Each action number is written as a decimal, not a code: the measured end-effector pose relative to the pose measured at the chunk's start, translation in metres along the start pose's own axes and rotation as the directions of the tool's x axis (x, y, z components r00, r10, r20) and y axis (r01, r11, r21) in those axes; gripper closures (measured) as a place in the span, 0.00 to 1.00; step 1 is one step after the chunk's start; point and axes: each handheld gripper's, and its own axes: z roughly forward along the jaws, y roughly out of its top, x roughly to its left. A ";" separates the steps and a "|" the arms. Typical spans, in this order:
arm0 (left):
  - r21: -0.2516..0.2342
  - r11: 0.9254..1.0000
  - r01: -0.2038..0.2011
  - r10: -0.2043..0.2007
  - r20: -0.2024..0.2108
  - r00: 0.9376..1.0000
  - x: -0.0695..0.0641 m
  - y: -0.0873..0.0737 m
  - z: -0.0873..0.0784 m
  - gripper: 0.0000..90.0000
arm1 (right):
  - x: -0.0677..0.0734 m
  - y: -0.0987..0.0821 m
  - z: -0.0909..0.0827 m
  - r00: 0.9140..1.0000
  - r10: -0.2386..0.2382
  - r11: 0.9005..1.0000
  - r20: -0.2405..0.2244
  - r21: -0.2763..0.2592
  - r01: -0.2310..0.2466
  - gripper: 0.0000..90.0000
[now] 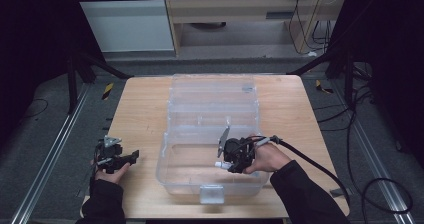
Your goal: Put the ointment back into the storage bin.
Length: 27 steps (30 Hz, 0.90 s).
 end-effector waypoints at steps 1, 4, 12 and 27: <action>0.000 1.000 0.000 0.000 0.000 1.000 0.000 0.000 0.000 0.35 | 0.000 0.000 0.002 1.000 0.000 1.000 -0.003 0.006 0.000 0.77; -0.001 1.000 0.000 0.000 0.000 1.000 0.000 0.000 0.000 0.35 | -0.001 -0.001 0.009 1.000 -0.010 1.000 -0.014 0.014 0.010 0.77; -0.001 1.000 0.000 0.000 -0.002 1.000 0.000 0.000 0.000 0.35 | -0.003 -0.006 0.025 1.000 -0.016 0.998 -0.027 0.057 0.017 0.77; 0.002 1.000 -0.001 0.001 -0.003 1.000 0.000 0.000 0.000 0.35 | -0.003 -0.010 0.046 0.998 -0.042 0.993 -0.039 0.106 0.046 0.77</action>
